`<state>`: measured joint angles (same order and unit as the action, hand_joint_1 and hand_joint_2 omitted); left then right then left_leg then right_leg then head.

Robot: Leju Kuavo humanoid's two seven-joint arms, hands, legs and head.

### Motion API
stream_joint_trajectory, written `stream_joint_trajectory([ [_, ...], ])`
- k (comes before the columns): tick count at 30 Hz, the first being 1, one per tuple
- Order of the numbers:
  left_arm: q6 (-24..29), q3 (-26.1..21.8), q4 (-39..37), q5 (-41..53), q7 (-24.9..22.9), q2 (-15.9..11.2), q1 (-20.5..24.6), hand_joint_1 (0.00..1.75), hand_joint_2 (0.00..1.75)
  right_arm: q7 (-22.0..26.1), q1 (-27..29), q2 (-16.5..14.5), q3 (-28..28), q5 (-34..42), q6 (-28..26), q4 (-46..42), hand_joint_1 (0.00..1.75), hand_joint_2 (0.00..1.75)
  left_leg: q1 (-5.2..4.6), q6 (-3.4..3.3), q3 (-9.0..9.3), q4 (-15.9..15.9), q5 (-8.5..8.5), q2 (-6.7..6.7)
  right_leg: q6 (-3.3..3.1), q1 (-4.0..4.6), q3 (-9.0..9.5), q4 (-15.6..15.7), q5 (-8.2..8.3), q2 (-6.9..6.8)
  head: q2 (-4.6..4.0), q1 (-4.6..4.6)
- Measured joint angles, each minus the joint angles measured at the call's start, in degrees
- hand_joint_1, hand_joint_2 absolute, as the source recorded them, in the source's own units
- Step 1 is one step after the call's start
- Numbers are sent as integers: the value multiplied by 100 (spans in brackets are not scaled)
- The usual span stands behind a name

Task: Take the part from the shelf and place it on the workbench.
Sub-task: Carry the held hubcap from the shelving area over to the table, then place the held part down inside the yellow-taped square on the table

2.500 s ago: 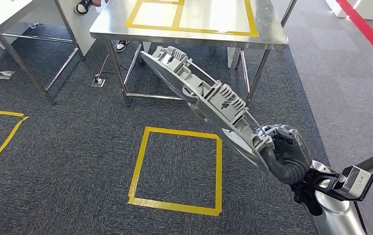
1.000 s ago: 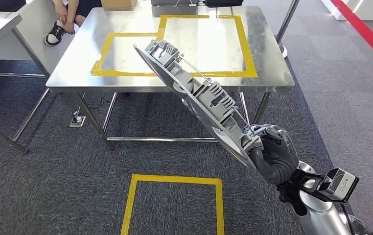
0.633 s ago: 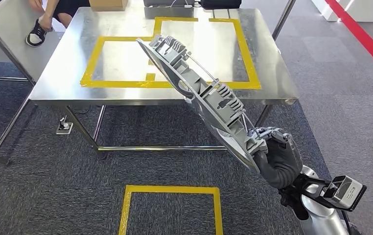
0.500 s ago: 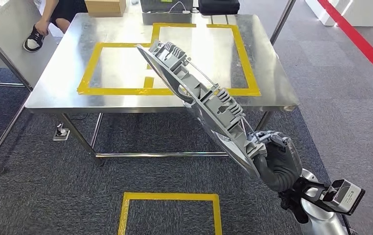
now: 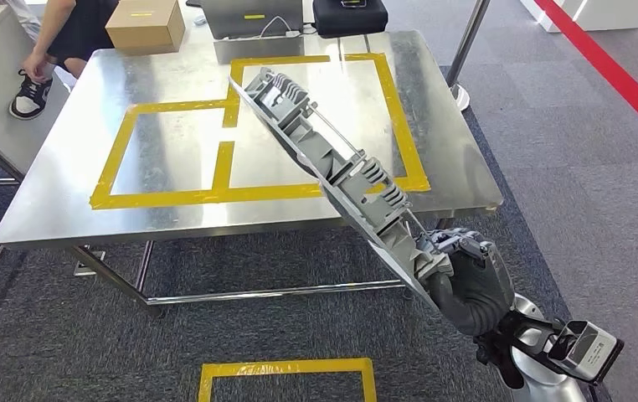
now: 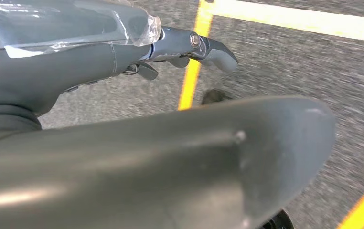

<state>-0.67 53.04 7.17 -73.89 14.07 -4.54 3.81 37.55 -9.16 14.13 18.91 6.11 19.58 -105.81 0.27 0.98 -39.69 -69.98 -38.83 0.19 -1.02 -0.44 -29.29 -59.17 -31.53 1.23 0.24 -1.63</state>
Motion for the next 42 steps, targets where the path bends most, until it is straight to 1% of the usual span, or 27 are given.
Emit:
stream_joint_trajectory([
  [3,-1,20,-17,-4,0,-6,-19,0,0,2,52,-21,-11,-26,2,-34,175,175,-31,-86,54,793,1029,-39,63,10,251,14,-252,29,-1,11],
  [4,-1,25,-23,-6,-1,-7,-27,0,0,3,64,-26,-20,-31,3,-46,175,175,-45,-126,80,889,1228,-51,98,10,304,31,-299,43,-1,14],
  [6,-1,30,-27,-7,-1,-7,-31,0,0,5,79,-34,-37,-38,4,-85,175,175,-53,-204,180,953,1223,-52,180,10,360,34,-290,61,0,14],
  [8,-1,29,-26,-7,6,-9,-30,0,0,4,86,-36,-52,-41,7,-119,175,175,-23,-283,354,1058,1163,-48,233,9,234,-286,-192,24,-1,27],
  [10,1,30,-26,-8,22,-13,-28,0,0,3,84,-36,-80,-40,15,-132,175,175,4,-334,540,1151,1071,-50,279,-2,-185,-962,-249,-27,-1,47],
  [12,2,32,-27,-8,37,-8,-29,0,0,8,82,-36,-116,-37,23,-141,175,175,14,-341,694,1179,944,-55,339,-17,-686,-1517,-571,-45,0,52],
  [13,2,34,-27,-7,40,-4,-30,0,0,10,87,-35,-131,-37,26,-146,175,175,20,-334,782,1181,870,-60,361,-21,-855,-1597,-708,-49,0,53],
  [14,2,36,-27,-7,42,-2,-31,0,0,13,94,-35,-141,-37,28,-154,175,175,27,-322,884,1181,791,-67,373,-26,-950,-1518,-739,-54,0,55],
  [15,2,37,-27,-7,43,1,-31,0,0,13,104,-34,-150,-37,31,-159,175,175,35,-306,994,1181,709,-73,376,-34,-970,-1288,-622,-61,0,55],
  [17,2,39,-33,-7,44,-1,-36,0,0,15,134,-31,-167,-38,34,-165,175,175,40,-254,1204,1173,532,-77,363,-49,-935,-616,24,-121,0,63],
  [19,2,42,-44,-7,46,-5,-45,0,0,19,166,-31,-180,-40,36,-169,175,175,28,-172,1306,1199,393,-69,290,-35,-899,-240,492,-188,0,70],
  [20,3,45,-49,-7,47,-6,-48,0,0,22,180,-31,-189,-42,36,-180,175,175,22,-129,1356,1205,367,-61,235,-22,-890,-209,529,-195,0,73],
  [22,1,58,-48,-5,53,-2,-43,0,0,35,200,-27,-215,-51,32,-224,175,175,29,-60,1397,1187,376,-43,128,-21,-781,-167,478,-161,0,68],
  [23,-1,68,-48,-3,58,2,-33,0,0,47,218,-25,-231,-62,26,-249,175,175,31,-41,1355,1033,401,-37,86,-31,-706,-127,447,-147,0,66],
  [24,-4,78,-47,-1,62,5,-21,0,0,61,240,-22,-244,-73,17,-270,175,175,34,-27,1215,789,397,-35,52,-41,-624,-92,414,-140,0,59],
  [25,-5,85,-46,1,65,8,-11,0,0,77,265,-21,-256,-83,4,-287,175,175,36,-13,987,450,353,-34,27,-48,-552,-61,373,-134,0,55],
  [27,-7,91,-46,-14,67,10,-13,0,0,121,324,-15,-278,-111,-13,-320,175,175,34,18,447,-199,112,-35,0,-45,-419,-36,266,-115,0,49],
  [28,-8,92,-46,-28,69,10,-20,0,0,144,370,-10,-287,-131,-16,-337,175,175,33,24,235,-350,3,-36,-3,-42,-341,-33,199,-102,0,47],
  [29,-8,93,-46,-46,71,11,-28,0,0,166,422,-5,-296,-156,-17,-354,175,175,30,20,98,-341,-20,-36,-3,-38,-250,-32,128,-89,0,48],
  [30,-9,93,-46,-68,73,13,-36,0,0,180,477,-1,-300,-188,-21,-373,175,175,23,-5,51,-143,113,-37,0,-29,-147,-30,53,-78,0,46],
  [33,-3,93,-54,-113,77,7,-75,0,0,193,619,8,-305,-296,-66,-429,175,175,-37,-149,120,744,976,-76,38,-3,108,-24,-146,-50,0,50],
  [34,1,93,-56,-121,86,5,-91,0,0,189,663,15,-311,-350,-105,-447,175,175,-58,-182,141,876,1163,-96,69,3,147,-20,-200,-36,0,52],
  [35,4,93,-59,-135,104,2,-104,0,0,172,710,24,-323,-423,-166,-471,175,175,-76,-200,154,921,1249,-116,104,5,172,-7,-245,-21,0,56],
  [38,8,93,-56,-203,166,5,-105,0,0,-1,834,106,-382,-699,-441,-578,175,175,-51,-234,250,1002,1223,-119,198,4,224,21,-357,-21,0,58],
  [39,8,93,-55,-225,179,7,-101,0,0,-105,863,160,-403,-803,-554,-600,175,175,-31,-257,295,1049,1214,-113,230,3,175,-96,-430,-33,0,61],
  [40,7,93,-53,-249,193,10,-99,0,0,-239,885,221,-422,-916,-679,-607,175,175,-13,-279,338,1083,1199,-105,264,-1,40,-350,-547,-45,0,67],
  [42,3,93,-53,-281,231,23,-99,0,0,-576,910,356,-465,-1149,-954,-580,175,175,-11,-313,391,1096,1144,-94,330,-15,-449,-1128,-807,-56,0,70],
])
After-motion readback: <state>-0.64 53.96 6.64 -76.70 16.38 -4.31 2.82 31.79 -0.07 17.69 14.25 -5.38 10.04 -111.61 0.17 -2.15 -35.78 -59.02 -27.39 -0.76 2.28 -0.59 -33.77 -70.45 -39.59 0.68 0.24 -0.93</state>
